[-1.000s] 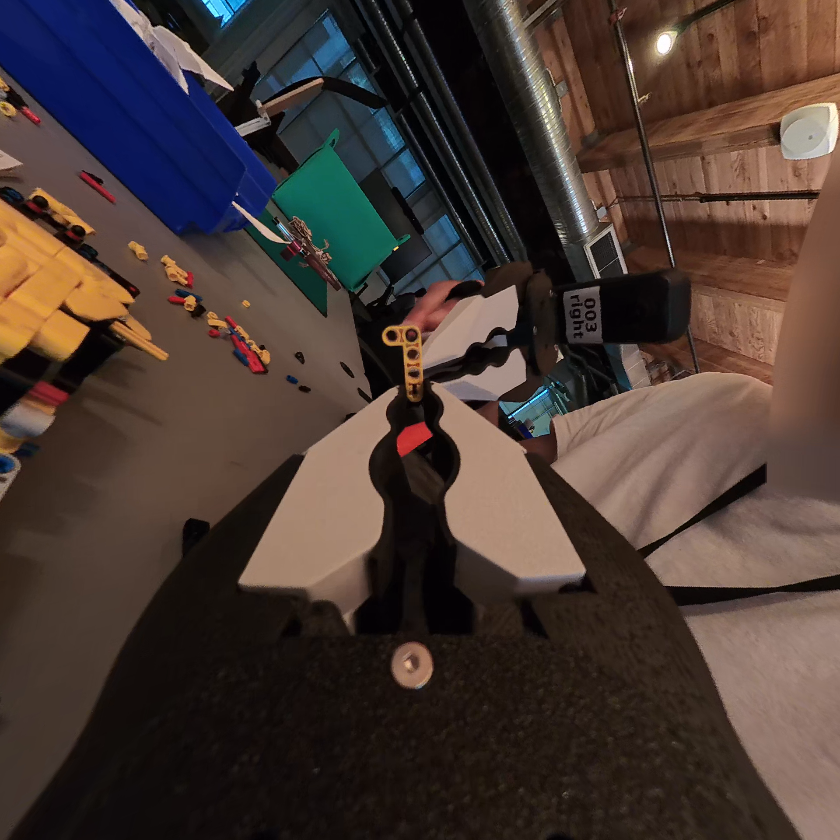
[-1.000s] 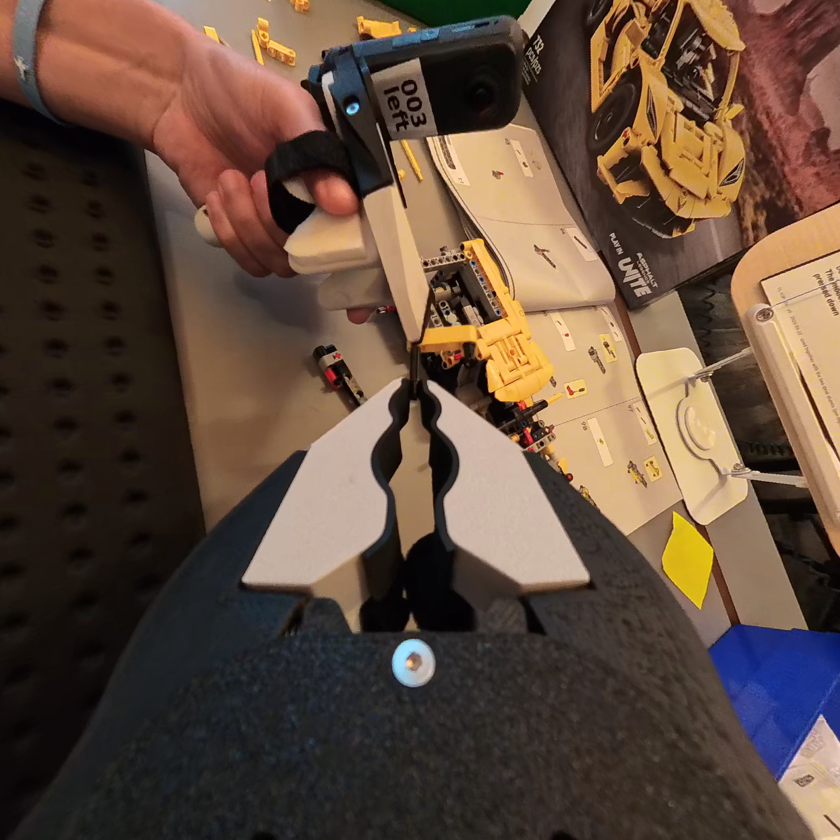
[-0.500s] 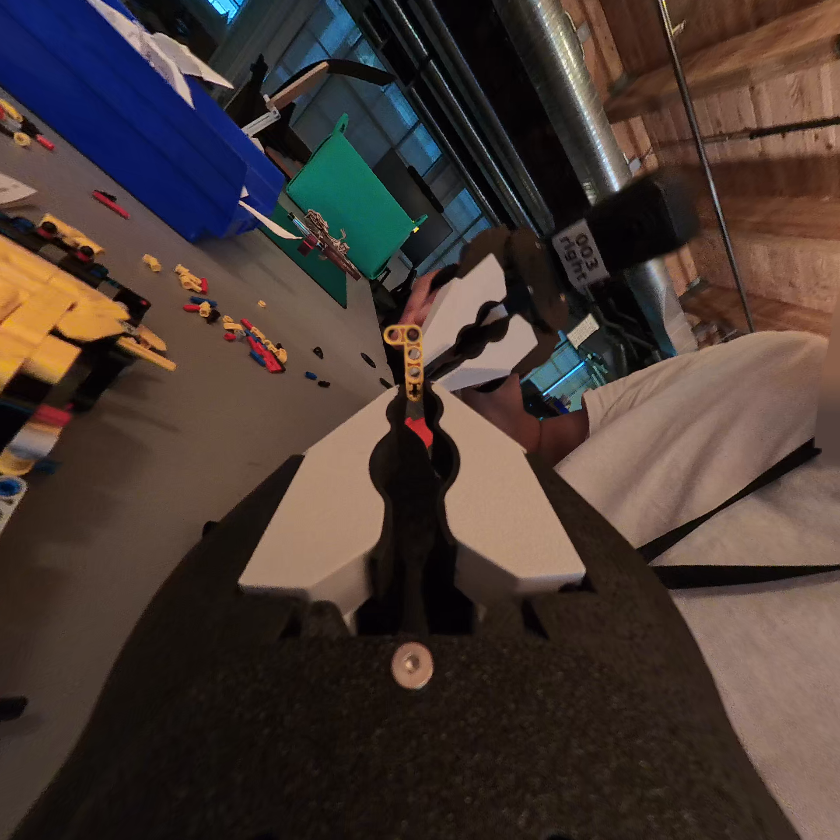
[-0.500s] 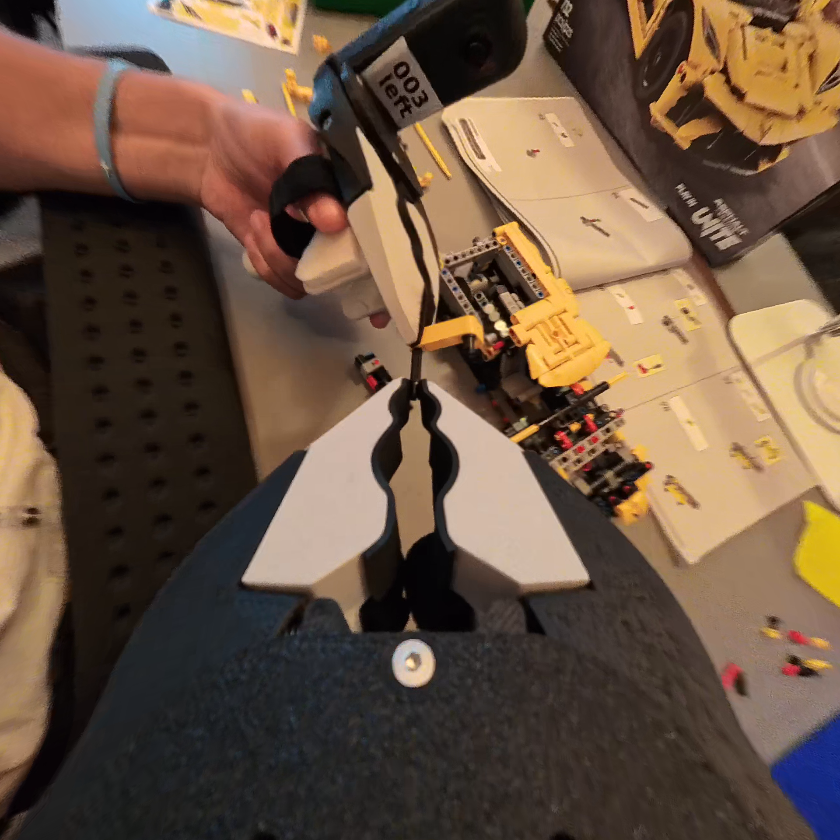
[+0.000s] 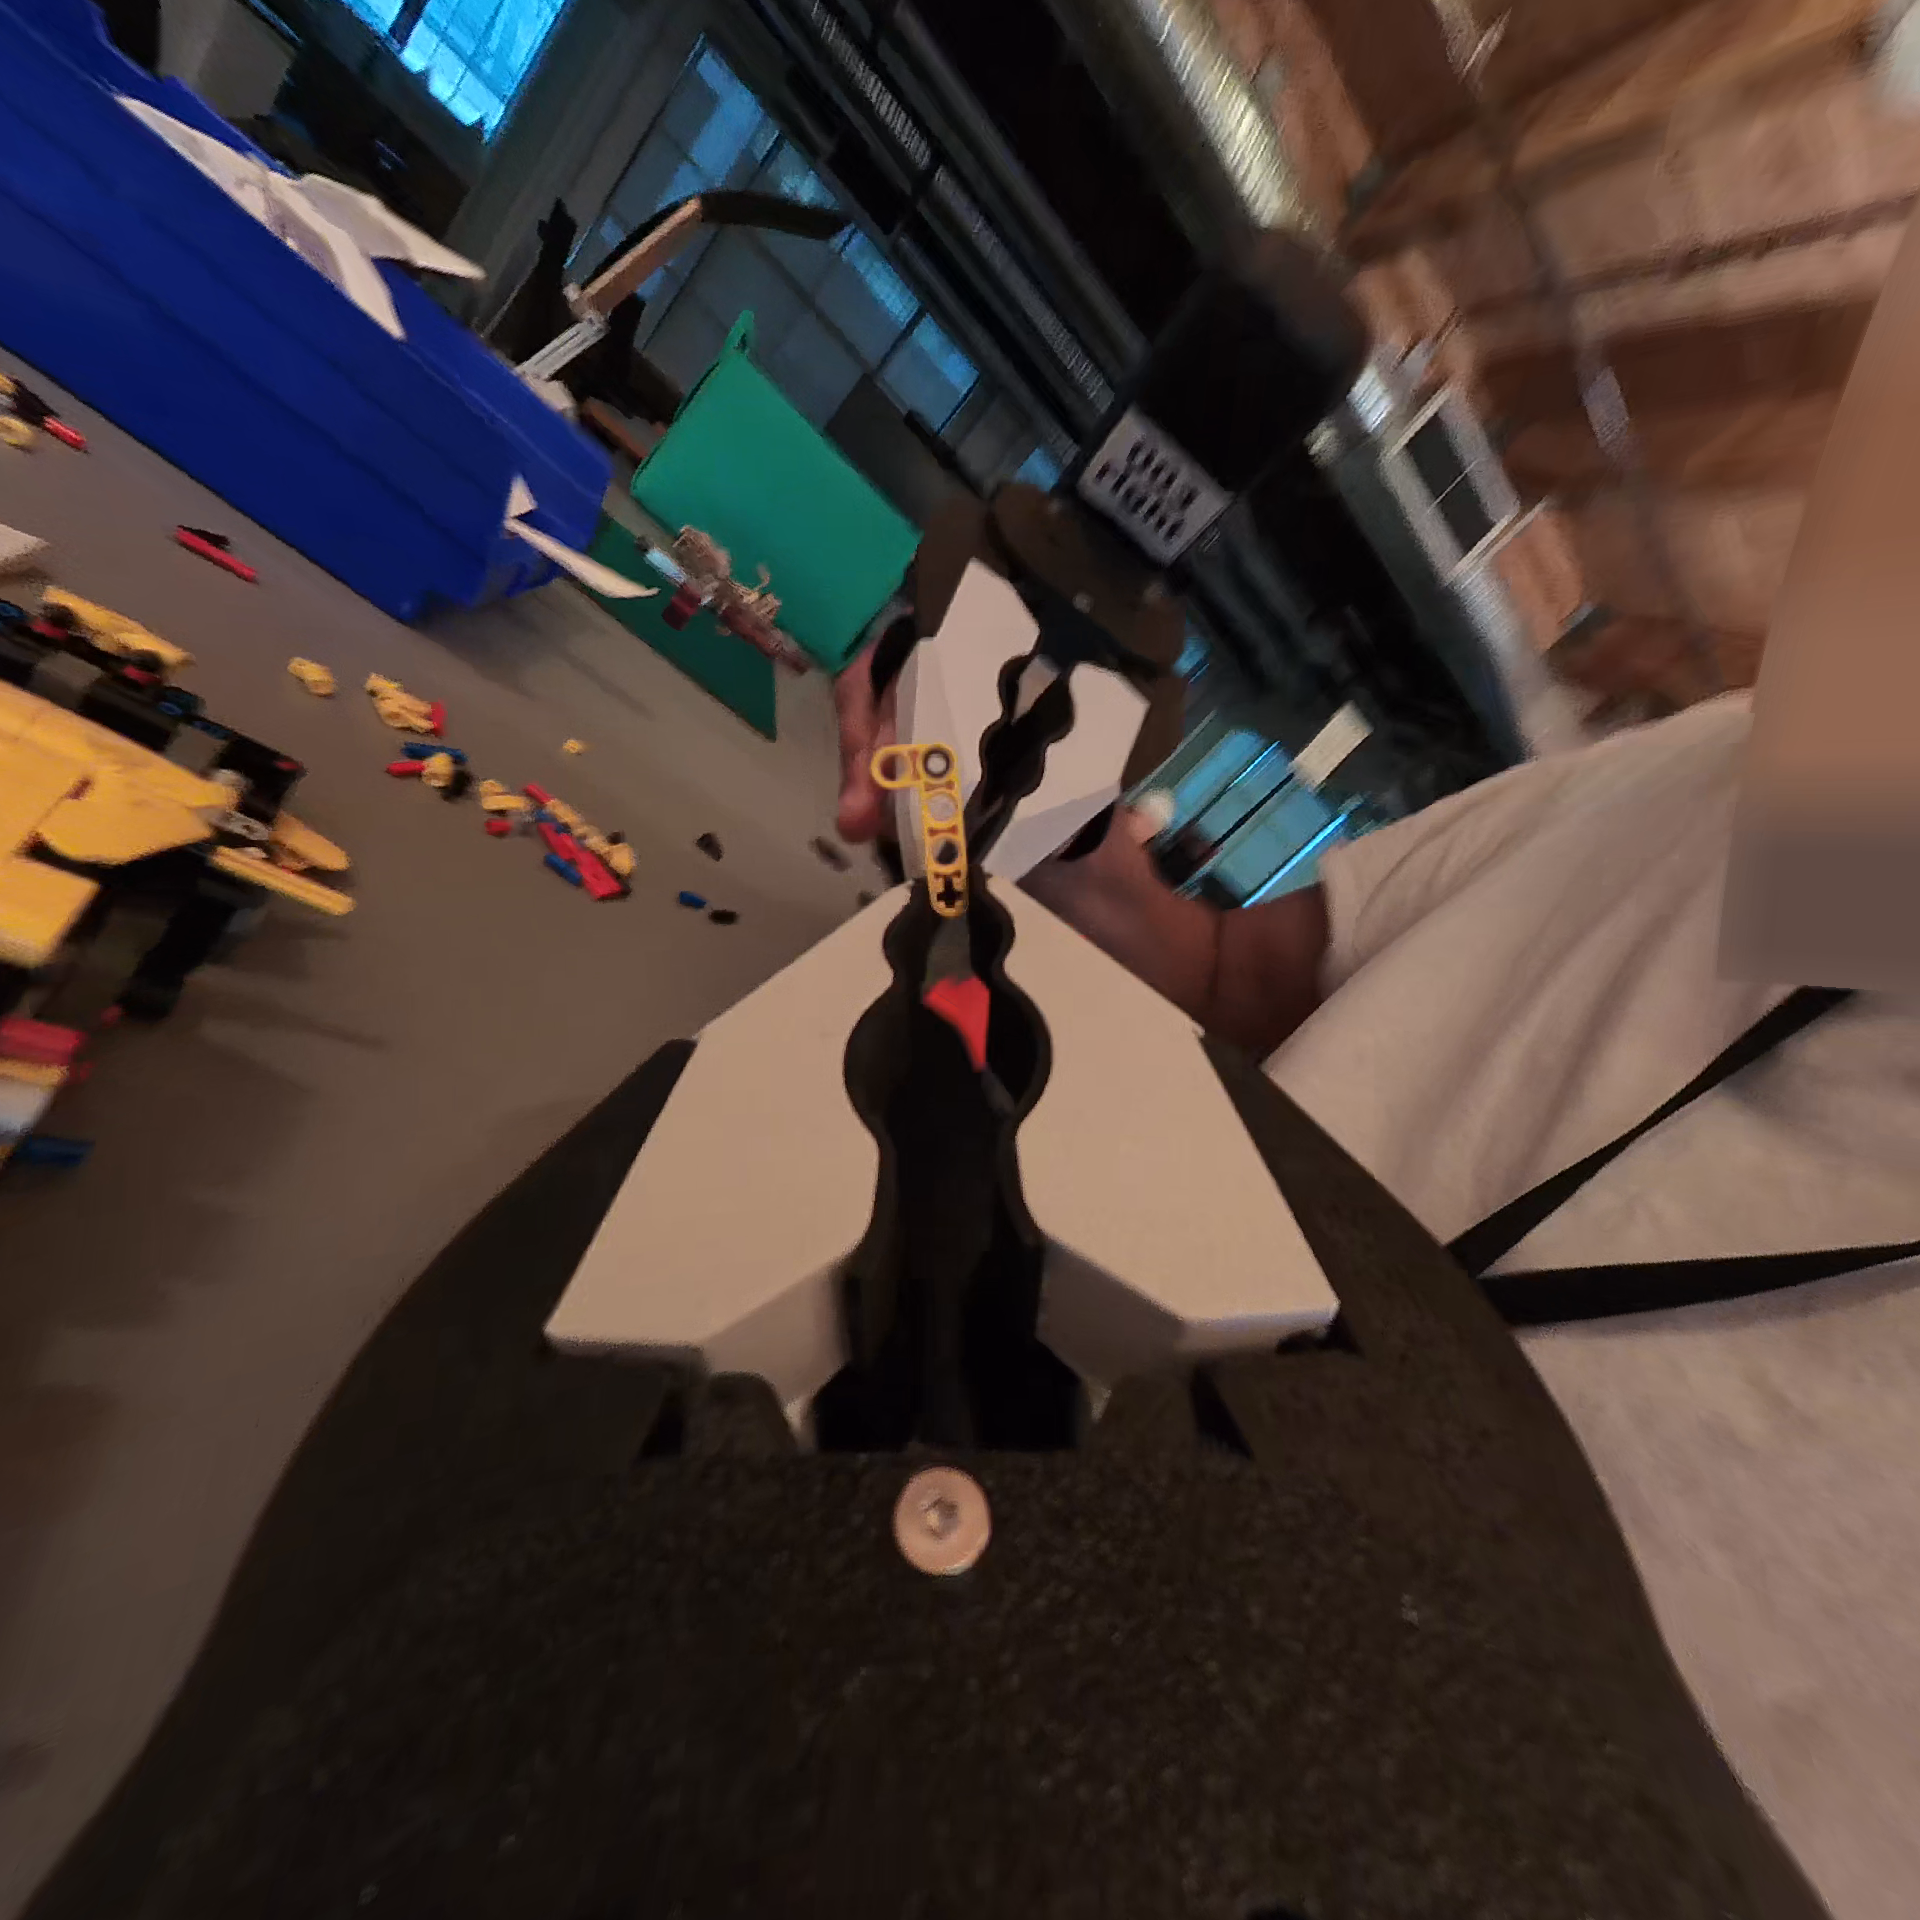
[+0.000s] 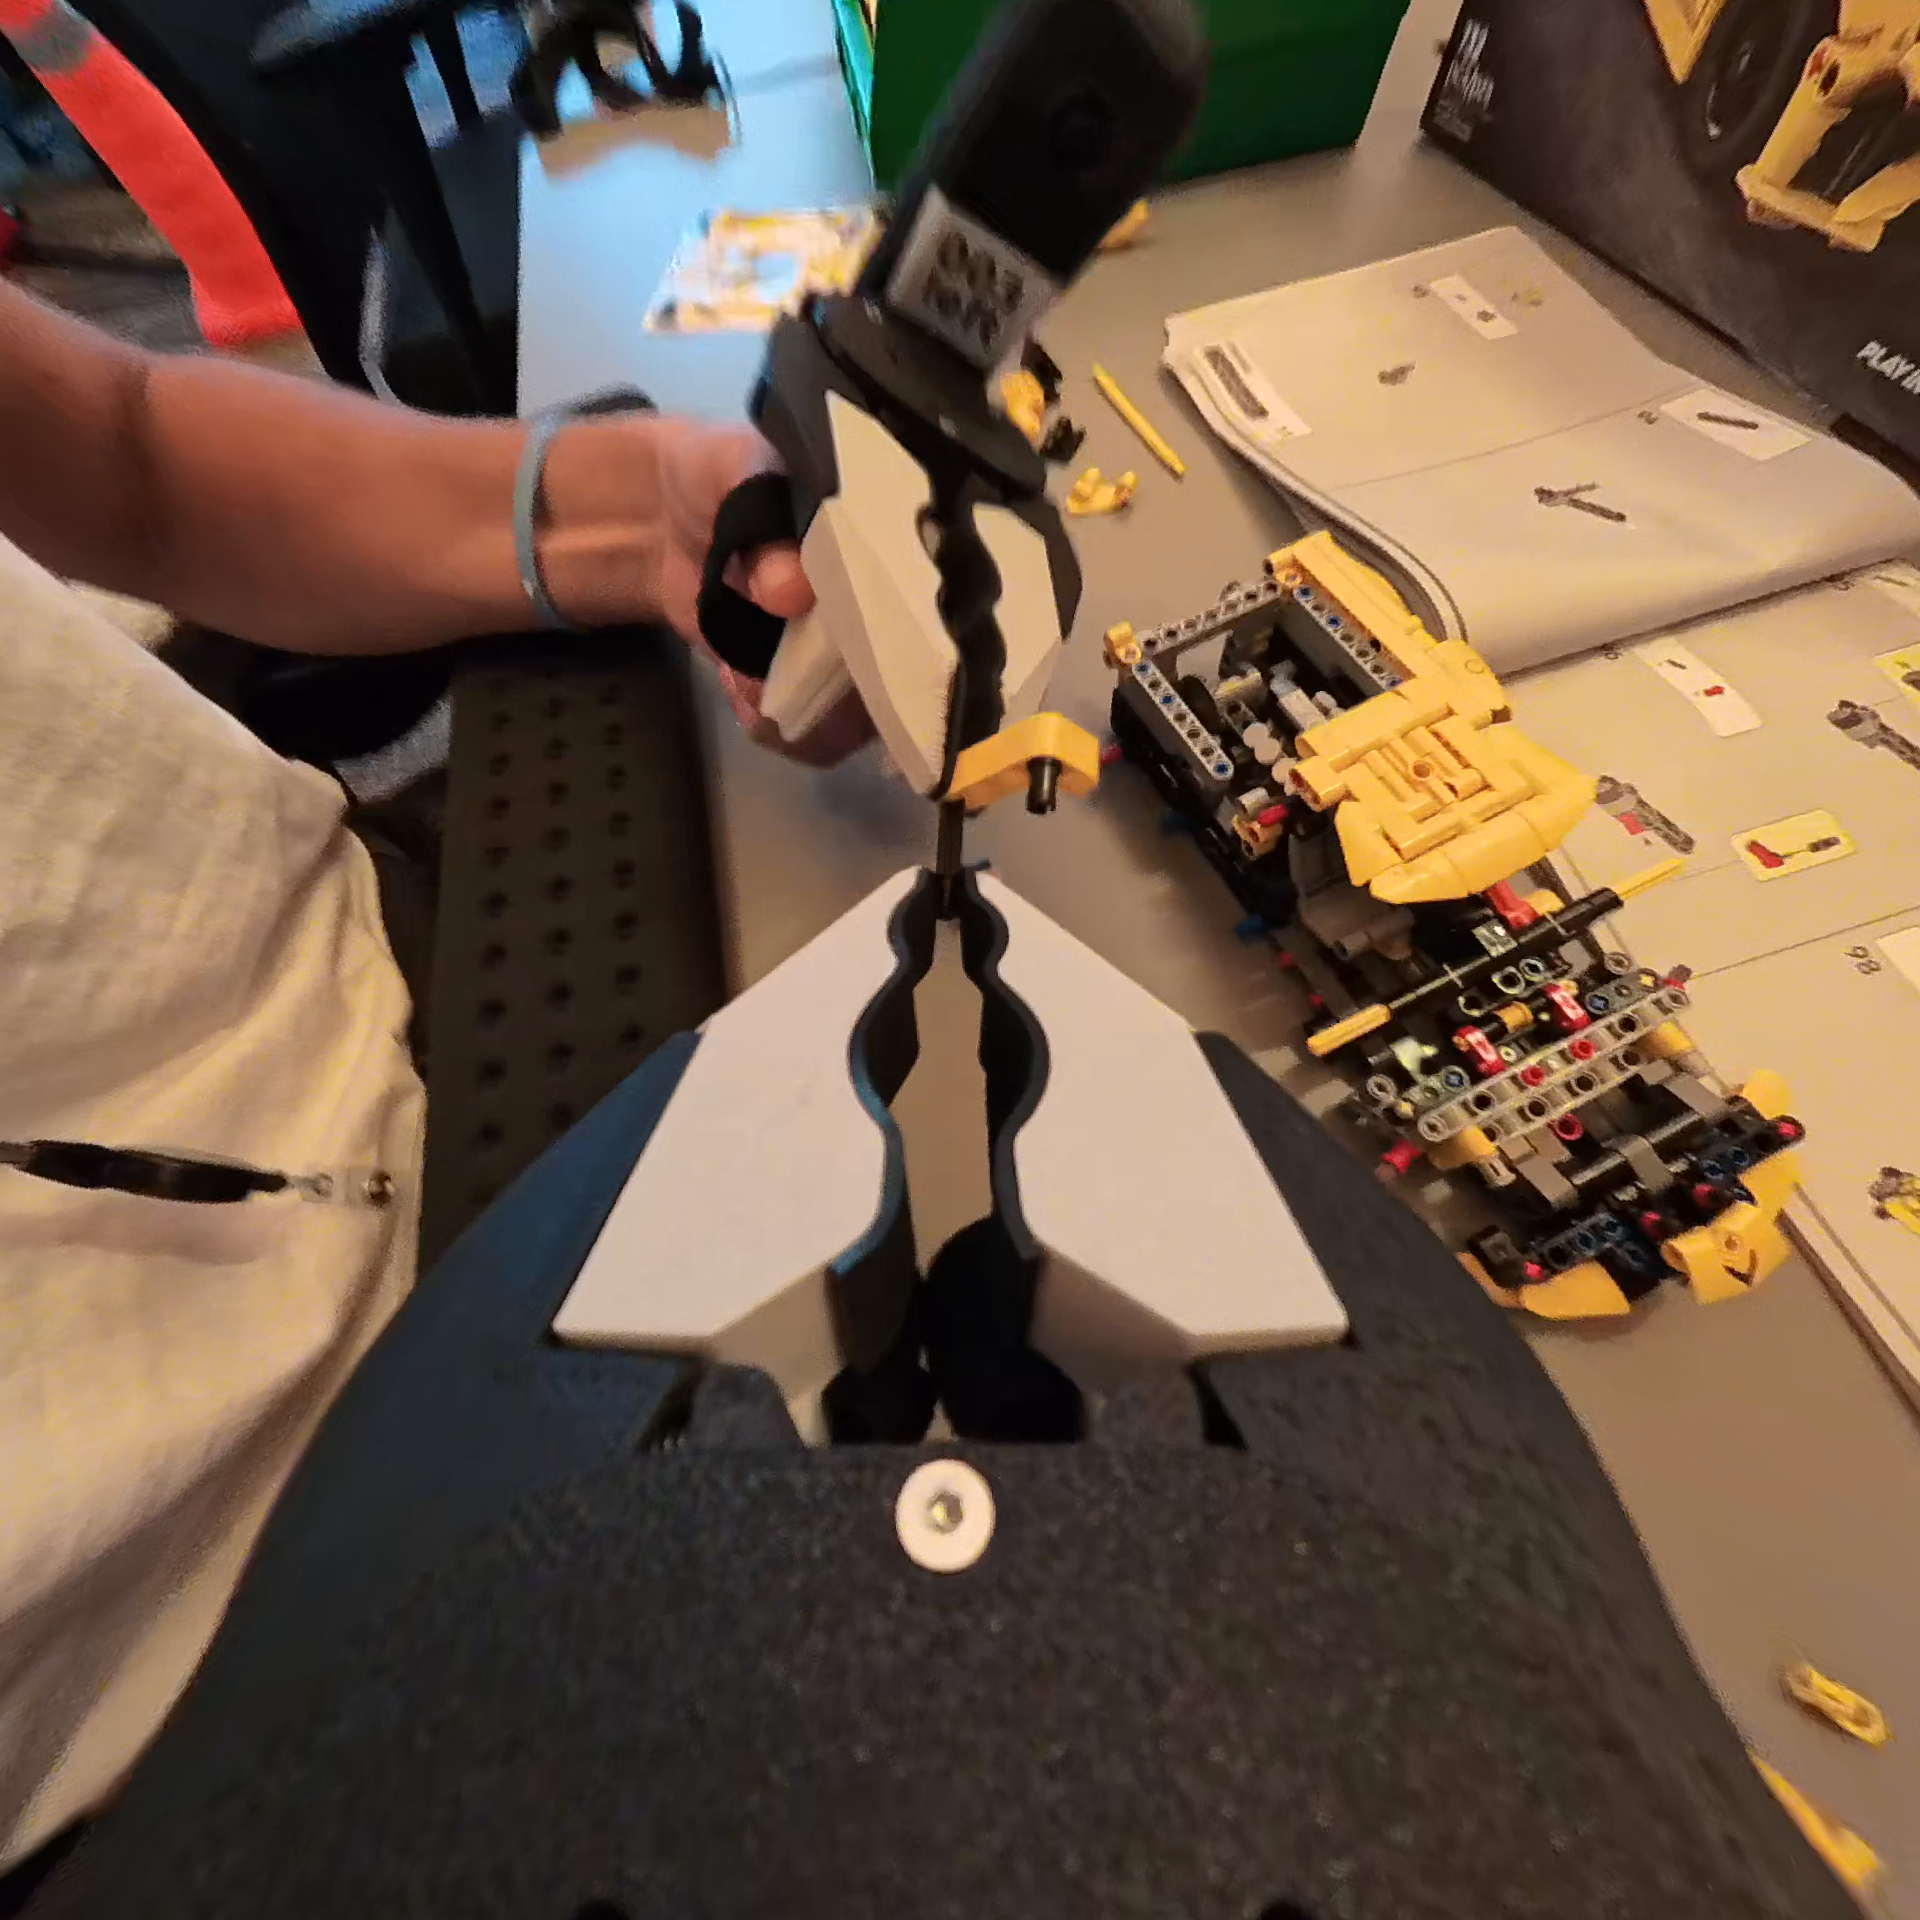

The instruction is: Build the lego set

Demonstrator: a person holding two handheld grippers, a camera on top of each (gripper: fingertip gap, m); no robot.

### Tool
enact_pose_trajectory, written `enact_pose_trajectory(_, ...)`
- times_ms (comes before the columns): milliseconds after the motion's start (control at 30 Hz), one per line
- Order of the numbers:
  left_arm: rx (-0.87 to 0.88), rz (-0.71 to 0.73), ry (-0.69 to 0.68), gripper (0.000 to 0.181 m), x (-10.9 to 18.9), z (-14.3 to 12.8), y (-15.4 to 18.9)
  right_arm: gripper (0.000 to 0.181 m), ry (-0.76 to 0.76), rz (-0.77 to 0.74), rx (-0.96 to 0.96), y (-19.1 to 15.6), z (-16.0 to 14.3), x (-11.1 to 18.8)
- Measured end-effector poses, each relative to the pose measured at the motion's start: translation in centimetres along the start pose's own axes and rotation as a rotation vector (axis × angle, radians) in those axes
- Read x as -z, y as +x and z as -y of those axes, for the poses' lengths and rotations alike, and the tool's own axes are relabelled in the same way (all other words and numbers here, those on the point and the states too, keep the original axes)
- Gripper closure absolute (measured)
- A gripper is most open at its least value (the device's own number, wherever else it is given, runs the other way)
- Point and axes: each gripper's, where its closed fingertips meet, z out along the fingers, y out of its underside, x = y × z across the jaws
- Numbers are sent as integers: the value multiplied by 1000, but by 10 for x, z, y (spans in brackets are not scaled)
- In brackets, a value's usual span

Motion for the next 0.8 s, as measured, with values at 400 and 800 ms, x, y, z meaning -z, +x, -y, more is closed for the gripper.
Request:
enact_pose_trajectory(400, 44, -21, 73, 175, 3, 10, 0, 179, 123, -7, -104, 7, 13, 2)
enact_pose_trajectory(800, 6, 13, -1, 174, 0, -1, -3, 179, 116, 27, -127, 4, 5, -1)
